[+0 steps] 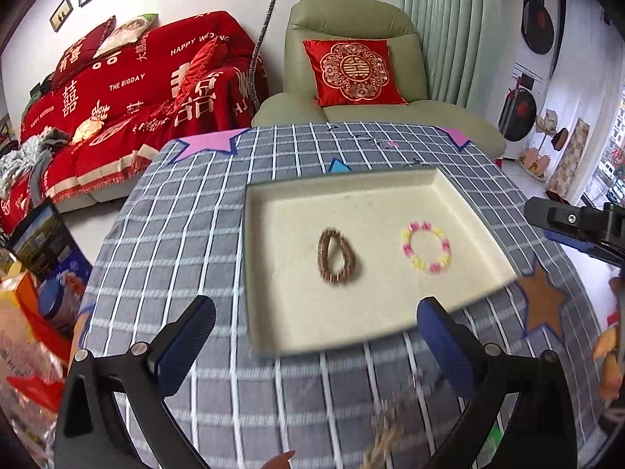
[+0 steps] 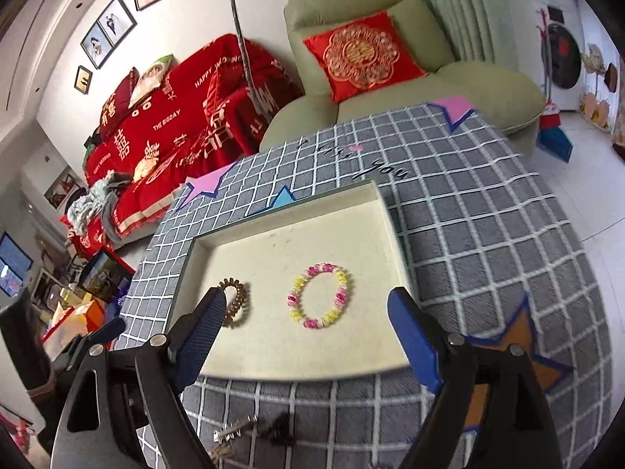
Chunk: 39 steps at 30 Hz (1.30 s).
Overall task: Organize jewelry
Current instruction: 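Withdraw both tools from the tray back over the table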
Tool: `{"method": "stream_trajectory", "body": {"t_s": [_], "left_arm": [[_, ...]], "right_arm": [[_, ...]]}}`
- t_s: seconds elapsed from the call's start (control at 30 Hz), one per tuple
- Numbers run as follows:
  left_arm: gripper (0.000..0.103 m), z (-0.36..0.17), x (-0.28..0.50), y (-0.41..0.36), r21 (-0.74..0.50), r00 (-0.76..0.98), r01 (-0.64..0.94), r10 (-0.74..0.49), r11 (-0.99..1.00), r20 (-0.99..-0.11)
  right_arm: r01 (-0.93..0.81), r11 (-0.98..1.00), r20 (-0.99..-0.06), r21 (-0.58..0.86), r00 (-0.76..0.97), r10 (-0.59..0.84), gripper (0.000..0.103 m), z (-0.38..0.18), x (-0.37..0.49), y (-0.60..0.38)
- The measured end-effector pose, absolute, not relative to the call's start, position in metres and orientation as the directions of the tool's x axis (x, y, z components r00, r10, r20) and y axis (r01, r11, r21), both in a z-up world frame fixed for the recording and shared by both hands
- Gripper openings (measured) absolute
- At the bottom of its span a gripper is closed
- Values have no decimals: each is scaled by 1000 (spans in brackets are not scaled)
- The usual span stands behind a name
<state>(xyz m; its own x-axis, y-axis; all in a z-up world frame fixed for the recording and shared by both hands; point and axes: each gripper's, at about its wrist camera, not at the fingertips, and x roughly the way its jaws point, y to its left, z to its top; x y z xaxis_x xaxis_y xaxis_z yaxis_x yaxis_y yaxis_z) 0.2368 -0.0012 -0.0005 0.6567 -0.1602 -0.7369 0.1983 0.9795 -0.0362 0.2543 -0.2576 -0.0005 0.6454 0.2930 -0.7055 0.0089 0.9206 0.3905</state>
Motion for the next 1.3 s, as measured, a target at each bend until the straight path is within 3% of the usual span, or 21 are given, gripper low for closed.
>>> {"method": "stream_trajectory", "body": {"t_s": [0.13,0.33,0.57,1.3], "left_arm": [[103,1,198,15,-47,650,187,-160,981,-743],[103,-18,142,29,-1,639,168,-109,986,-761],[103,-51,102,41,-62,582,140,-132,988,-802],[103,-95,103,44,-35,524,97,-81,995,-848]], "right_arm": [[-18,900,-733,436,572,367,87,-5,231,-255],[24,920,-766,390,564,310,87,-11,182,-256],[25,944,-809,329,522,268,87,-28,128,-256],[12,987,-900,161,413,141,87,-86,68,-243]]}}
